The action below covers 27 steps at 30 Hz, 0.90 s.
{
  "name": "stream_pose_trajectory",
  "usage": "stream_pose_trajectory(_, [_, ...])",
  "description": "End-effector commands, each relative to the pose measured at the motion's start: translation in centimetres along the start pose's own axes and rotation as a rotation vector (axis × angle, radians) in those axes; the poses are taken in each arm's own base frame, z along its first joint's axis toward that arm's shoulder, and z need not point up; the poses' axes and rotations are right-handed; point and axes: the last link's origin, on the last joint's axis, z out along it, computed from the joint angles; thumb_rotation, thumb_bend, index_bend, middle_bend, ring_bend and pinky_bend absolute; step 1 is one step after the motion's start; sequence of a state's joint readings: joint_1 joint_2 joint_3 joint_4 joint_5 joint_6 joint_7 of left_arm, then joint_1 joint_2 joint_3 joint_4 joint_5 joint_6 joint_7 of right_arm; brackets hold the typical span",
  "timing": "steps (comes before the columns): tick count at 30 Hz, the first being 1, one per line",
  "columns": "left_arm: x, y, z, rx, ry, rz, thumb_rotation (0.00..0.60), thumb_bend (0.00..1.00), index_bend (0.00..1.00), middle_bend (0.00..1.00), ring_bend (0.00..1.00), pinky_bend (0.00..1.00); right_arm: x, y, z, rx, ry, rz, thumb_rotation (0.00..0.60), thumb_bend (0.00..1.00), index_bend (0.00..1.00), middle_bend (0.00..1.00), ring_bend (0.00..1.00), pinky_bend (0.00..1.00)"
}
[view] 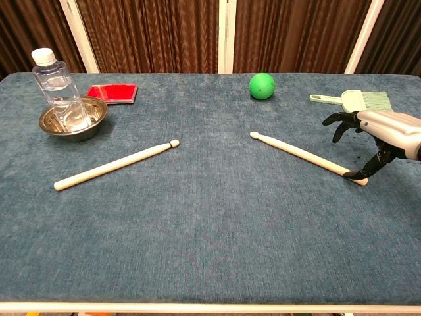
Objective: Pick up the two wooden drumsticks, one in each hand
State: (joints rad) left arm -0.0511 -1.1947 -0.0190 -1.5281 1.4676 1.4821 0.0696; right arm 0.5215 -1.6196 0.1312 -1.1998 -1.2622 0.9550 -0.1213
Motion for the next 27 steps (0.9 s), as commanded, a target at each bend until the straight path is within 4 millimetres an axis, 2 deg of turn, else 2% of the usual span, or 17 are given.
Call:
stream_pose_trajectory(1, [-0.1,-0.1,-0.1,0.001,-0.002,-0.001,0.6,0.0,0.2,0.19,0.08,0.0,-0.2,-0.2,0.4,0.003,0.006,-0.03,0.6,0.09,0.16,0.28,0.06,0.18])
stream_pose_trajectory(8, [-0.1,-0.3,0.0,0.007,-0.003,-0.005,0.6,0.0,0.2,0.19,0.08,0.0,0.0,0.5,1.2,-0.023,0.036,-0.085,0.6,0.09,0.18,0.28,0.06,0.18])
stream_pose_trajectory(16, [-0.3,-0.4,0.0,0.008,-0.011,-0.008,0.6,0.0,0.2,0.19,0.08,0.0,1.3,2.4,2.8,-0.085,0.078,-0.165,0.6,0.1,0.2,0.28,0.07,0.18])
stream_pose_trajectory(18, [-0.3,-0.5,0.0,0.01,-0.009,-0.008,0.6,0.0,0.2,0.19,0.08,0.0,1.6,2.4,2.7,-0.083,0.085,-0.143,0.6,0.11,0.22,0.29,0.07,0.18])
stream_pose_trajectory(23, [-0.3,-0.5,0.0,0.012,-0.013,-0.011,0.6,0.0,0.2,0.19,0.08,0.0,2.3,1.7,1.8,-0.044,0.07,-0.085,0.6,0.19,0.35,0.33,0.1,0.18])
stream_pose_trajectory(27, [-0.4,-0.4,0.0,0.003,-0.018,-0.01,0.6,0.0,0.2,0.19,0.08,0.0,1.7,1.5,1.6,-0.04,0.045,-0.107,0.6,0.21,0.44,0.36,0.11,0.18])
